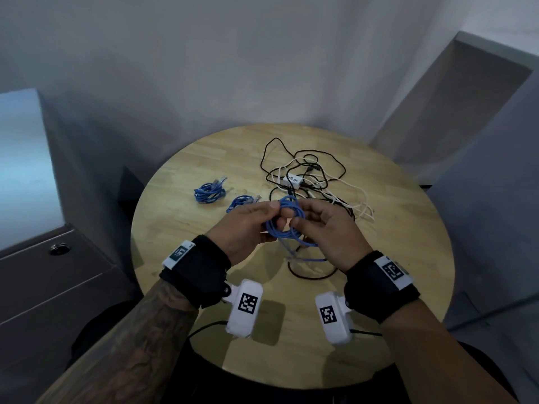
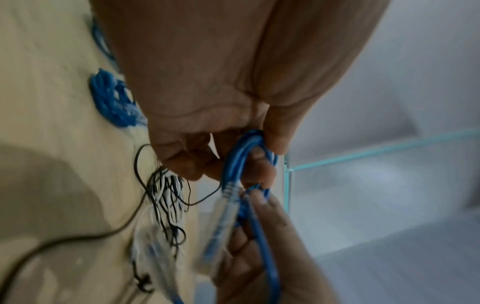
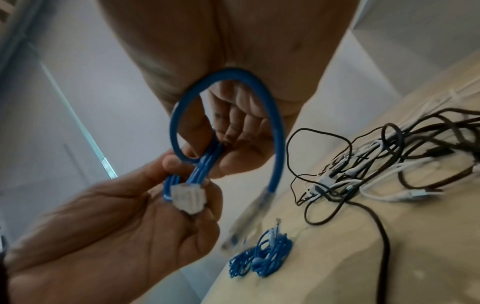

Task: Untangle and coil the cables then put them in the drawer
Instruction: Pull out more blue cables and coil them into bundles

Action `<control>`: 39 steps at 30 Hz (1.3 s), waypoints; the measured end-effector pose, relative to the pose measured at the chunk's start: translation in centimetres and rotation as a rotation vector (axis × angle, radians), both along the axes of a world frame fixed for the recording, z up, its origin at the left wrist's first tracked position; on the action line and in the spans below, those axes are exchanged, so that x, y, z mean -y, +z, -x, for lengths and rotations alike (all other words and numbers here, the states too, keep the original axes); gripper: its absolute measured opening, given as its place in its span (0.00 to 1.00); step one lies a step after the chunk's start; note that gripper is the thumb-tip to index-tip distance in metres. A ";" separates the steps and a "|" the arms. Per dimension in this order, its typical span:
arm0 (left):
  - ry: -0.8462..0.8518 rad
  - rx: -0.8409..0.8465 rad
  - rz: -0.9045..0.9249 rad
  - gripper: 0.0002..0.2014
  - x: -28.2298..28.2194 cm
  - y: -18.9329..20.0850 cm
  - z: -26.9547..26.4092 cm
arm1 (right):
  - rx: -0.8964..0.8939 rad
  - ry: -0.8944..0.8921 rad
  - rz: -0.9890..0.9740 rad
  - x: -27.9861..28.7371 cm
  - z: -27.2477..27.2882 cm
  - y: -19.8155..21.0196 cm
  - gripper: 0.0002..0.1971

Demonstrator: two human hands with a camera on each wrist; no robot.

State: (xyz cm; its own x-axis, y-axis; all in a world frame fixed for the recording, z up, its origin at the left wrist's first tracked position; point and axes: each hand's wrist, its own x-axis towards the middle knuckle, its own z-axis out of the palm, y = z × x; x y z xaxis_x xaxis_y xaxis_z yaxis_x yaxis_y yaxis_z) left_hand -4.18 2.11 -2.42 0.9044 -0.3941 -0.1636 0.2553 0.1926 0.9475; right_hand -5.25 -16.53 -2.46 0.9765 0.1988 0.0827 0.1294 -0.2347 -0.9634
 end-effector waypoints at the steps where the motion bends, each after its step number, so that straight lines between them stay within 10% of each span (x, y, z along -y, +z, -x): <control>1: -0.005 -0.044 0.046 0.15 -0.1 0.0 0.0 | 0.020 0.010 0.011 0.0 0.1 0.1 0.13; 8: 0.034 -0.112 0.050 0.13 0.0 0.4 -0.1 | 0.072 0.030 0.132 -0.9 0.5 -0.4 0.15; 14: 0.075 0.141 -0.117 0.17 0.6 0.2 -0.1 | -0.254 -0.011 -0.199 -0.9 0.3 0.2 0.12; 23: -0.126 0.081 -0.153 0.16 0.3 0.5 0.0 | -0.190 -0.093 -0.316 0.9 -0.4 1.3 0.09; 30: -0.205 0.169 -0.493 0.19 -0.2 0.6 0.3 | 0.281 -0.178 0.269 1.9 -0.6 1.2 0.06; 35: -0.128 -0.035 -0.140 0.17 -0.2 0.9 -0.2 | 0.190 -0.305 -0.017 1.7 -0.9 1.5 0.07; 39: -0.119 -0.083 -0.062 0.16 0.1 0.7 -0.2 | 0.506 -0.427 0.421 1.2 -0.8 1.3 0.06</control>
State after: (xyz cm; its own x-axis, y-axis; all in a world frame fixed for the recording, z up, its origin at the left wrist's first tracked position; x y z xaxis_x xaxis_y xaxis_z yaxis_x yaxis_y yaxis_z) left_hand -3.98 2.05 -1.76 0.8342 -0.4849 -0.2628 0.3505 0.0982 0.9314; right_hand -4.42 -17.73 -1.13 0.8392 -0.0725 0.5390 0.3449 -0.6953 -0.6305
